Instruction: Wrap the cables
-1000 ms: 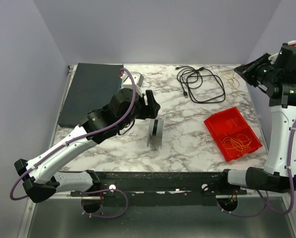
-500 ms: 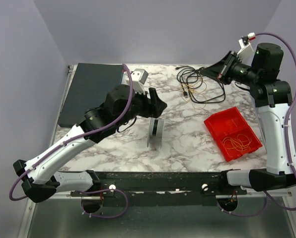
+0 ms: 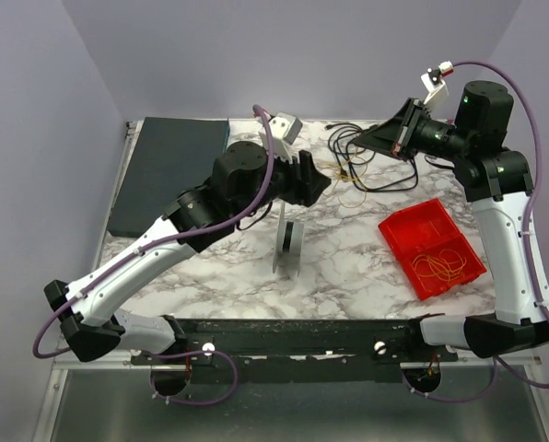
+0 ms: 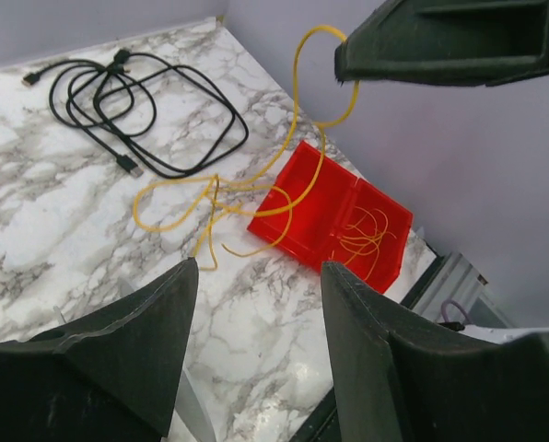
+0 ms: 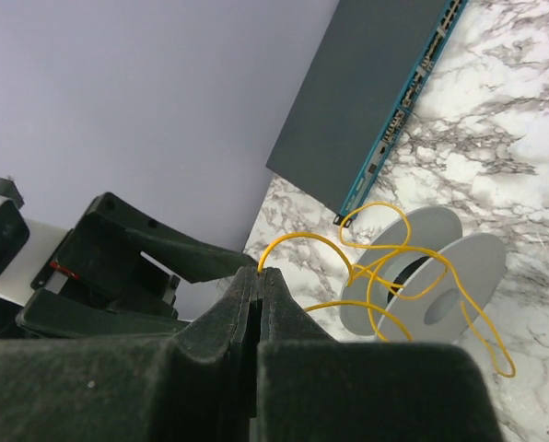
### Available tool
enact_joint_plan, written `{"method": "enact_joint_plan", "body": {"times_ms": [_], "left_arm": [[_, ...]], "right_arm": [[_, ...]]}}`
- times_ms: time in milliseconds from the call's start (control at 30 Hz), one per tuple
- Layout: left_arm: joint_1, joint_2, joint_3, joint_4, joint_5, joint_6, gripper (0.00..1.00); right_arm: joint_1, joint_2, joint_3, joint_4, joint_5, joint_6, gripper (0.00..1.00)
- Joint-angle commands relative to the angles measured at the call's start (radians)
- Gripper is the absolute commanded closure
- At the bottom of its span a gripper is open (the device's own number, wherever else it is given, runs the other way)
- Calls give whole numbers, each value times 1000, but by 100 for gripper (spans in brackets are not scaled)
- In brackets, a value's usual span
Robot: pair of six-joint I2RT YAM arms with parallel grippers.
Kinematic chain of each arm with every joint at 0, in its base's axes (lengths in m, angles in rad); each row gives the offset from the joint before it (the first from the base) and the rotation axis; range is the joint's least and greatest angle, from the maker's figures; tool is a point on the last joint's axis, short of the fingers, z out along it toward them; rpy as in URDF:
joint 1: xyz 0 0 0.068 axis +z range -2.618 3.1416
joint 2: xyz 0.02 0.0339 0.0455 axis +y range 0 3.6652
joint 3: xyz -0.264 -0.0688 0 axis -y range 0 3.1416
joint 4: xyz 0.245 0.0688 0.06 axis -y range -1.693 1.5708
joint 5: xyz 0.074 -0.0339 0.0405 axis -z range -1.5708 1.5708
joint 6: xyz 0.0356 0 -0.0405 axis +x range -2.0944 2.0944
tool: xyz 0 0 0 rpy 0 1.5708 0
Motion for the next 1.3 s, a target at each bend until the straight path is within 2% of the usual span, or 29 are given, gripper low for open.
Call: {"method": "enact_joint_plan", "body": {"times_ms": [0,233,400,600,733,767,833,900,967,1000,1067,1100,1167,1267], "left_arm": [[-30,78,102,61,-63,116,43],[-50,176,162,88,-94,166,44],[-52,214,149,147,-183,185,46],[-51,249,122,248,-270,157,50],[-52,299,144,278,-271,146,51],[-52,307,146,284,-272,141,55],[-52,321,153,287,-274,133,69],[-52,324,158,268,-289,122,98],[-52,309,155,255,-293,119,100],[-52,299,162,245,-292,116,100],[-52,293,209,186,-300,108,100],[-52,297,245,150,-310,98,100],[-52,308,313,68,-333,84,100],[-52,332,413,-32,-362,50,100]], "right_arm": [[29,-7,-2,36,-48,24,99],[45,-6,18,26,-43,39,99],[49,-11,40,28,-57,63,99],[55,-24,45,35,-75,91,99],[59,-38,33,39,-83,104,99],[58,-43,28,39,-84,105,99],[59,-49,14,36,-73,100,99],[58,-52,14,-9,12,57,99],[59,-50,11,-91,184,1,98],[58,-51,-4,-114,260,-21,95],[59,-77,-78,-96,394,-27,74],[59,-95,-118,-69,437,-26,58],[59,-130,-186,-18,494,-18,38],[60,-168,-247,34,537,-14,27]]}}
